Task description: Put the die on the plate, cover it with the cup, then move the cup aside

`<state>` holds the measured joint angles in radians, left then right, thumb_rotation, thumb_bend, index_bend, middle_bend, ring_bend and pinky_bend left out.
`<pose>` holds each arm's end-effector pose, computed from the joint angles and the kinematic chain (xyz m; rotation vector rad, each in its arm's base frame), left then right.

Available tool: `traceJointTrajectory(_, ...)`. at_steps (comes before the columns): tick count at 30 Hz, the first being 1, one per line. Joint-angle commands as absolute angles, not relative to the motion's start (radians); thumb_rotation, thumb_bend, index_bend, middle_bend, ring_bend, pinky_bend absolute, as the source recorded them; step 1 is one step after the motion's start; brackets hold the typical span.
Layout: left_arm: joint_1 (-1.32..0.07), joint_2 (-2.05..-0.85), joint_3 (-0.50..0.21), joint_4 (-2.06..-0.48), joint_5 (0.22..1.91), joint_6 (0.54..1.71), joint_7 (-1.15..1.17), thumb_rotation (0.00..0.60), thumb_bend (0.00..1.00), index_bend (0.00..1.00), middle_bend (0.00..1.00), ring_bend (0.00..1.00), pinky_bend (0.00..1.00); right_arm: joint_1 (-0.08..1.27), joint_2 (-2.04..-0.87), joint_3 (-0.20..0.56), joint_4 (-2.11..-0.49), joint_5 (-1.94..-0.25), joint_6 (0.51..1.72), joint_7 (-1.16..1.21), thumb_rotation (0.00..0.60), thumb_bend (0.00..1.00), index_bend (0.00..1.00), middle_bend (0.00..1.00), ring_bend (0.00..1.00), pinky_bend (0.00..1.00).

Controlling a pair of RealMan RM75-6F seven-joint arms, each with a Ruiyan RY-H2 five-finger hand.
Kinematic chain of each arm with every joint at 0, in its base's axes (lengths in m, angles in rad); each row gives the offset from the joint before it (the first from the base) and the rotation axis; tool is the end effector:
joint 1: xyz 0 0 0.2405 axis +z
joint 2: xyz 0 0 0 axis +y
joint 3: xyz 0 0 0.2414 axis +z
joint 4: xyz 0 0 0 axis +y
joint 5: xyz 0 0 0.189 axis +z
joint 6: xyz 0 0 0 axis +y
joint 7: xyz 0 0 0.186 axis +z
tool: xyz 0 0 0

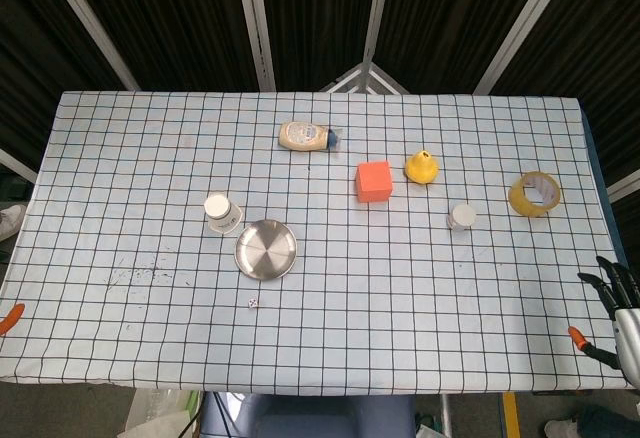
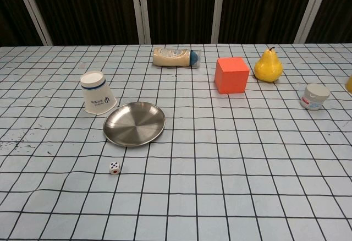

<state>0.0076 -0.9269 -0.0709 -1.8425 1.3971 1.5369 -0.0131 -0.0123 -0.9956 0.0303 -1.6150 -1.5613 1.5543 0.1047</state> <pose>-0.2874 0.1944 0.2259 -1.1996 -0.9759 -0.8723 -0.3006 -0.1880 0.2119 1.3606 -0.8886 0.8858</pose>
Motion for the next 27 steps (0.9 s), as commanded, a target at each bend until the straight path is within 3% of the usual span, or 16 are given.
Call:
traceJointTrajectory(1,0.006,-0.927,-0.071,-1.844,1.398,1.536,-0.012,0.6,0.35,0.24,0.04,0.0,0.0,-0.017,-0.993,0.027,-1.618,-1.563,1.558,0.102,0.6,0.23,0.23,0.09,0.09,0.0)
traceJointTrajectory(12,-0.008,-0.942,-0.064,-1.855,1.44,1.528,0.004,0.6,0.35,0.24,0.05,0.0,0.0,-0.039,-0.963,0.017,-1.653,-1.564,1.582,0.108,0.6,0.23,0.23,0.09,0.09,0.0)
traceJointTrajectory(21,-0.045,-0.972,-0.062,-1.891,1.5,1.497,-0.031,0.6,0.35,0.26,0.17,0.02,0.0,-0.044,-0.954,0.003,-1.668,-1.569,1.572,0.114,0.6,0.23,0.23,0.09,0.09,0.0)
traceJointTrajectory(27,-0.177,-0.974,-0.097,-1.987,1.475,1.311,0.028,0.6,0.35,0.31,0.21,0.02,0.0,-0.033,-0.958,-0.001,-1.683,-1.589,1.56,0.101,0.6,0.23,0.23,0.09,0.09,0.0)
